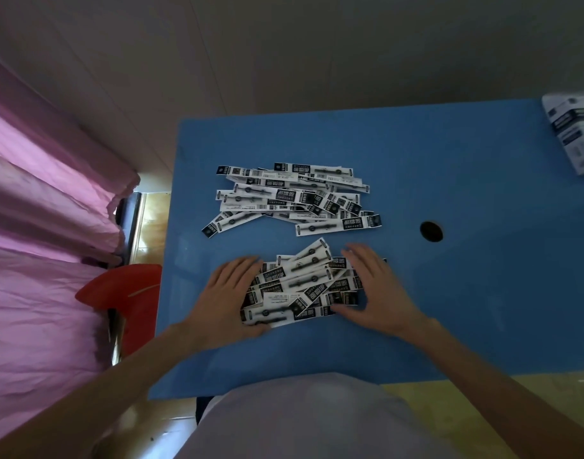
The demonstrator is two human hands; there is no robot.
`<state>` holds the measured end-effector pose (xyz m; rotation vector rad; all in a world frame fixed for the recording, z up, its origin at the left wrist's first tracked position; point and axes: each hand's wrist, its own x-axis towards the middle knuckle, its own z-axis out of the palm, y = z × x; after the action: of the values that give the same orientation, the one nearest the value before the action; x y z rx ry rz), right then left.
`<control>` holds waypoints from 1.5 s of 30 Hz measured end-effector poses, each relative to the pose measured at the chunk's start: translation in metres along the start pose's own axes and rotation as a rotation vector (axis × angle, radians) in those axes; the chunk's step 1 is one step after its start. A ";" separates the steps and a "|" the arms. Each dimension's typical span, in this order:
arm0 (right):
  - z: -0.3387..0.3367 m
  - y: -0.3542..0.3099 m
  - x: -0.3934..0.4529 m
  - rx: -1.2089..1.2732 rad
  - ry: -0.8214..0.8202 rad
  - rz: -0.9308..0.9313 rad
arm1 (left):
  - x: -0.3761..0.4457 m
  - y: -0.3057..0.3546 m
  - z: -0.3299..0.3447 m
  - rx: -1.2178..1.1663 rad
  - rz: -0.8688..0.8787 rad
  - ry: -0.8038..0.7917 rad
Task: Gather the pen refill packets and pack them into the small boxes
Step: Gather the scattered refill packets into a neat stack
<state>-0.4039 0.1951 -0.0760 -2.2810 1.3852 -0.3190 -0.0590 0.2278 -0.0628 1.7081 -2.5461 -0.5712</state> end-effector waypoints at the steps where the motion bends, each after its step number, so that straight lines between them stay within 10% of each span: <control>1: 0.003 -0.001 -0.003 -0.016 -0.040 -0.017 | 0.002 -0.001 0.001 -0.025 0.001 0.010; 10: 0.019 -0.034 0.012 0.034 0.051 0.100 | 0.030 0.010 -0.001 -0.126 0.017 0.115; 17: 0.018 -0.018 -0.016 0.165 0.222 0.446 | -0.027 -0.010 0.015 -0.160 -0.340 0.311; 45: 0.034 -0.049 0.014 0.061 0.117 0.409 | 0.006 0.013 0.023 -0.235 -0.444 0.294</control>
<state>-0.3449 0.2104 -0.0820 -1.8964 1.8286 -0.3578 -0.0780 0.2335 -0.0815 2.0898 -1.8339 -0.5534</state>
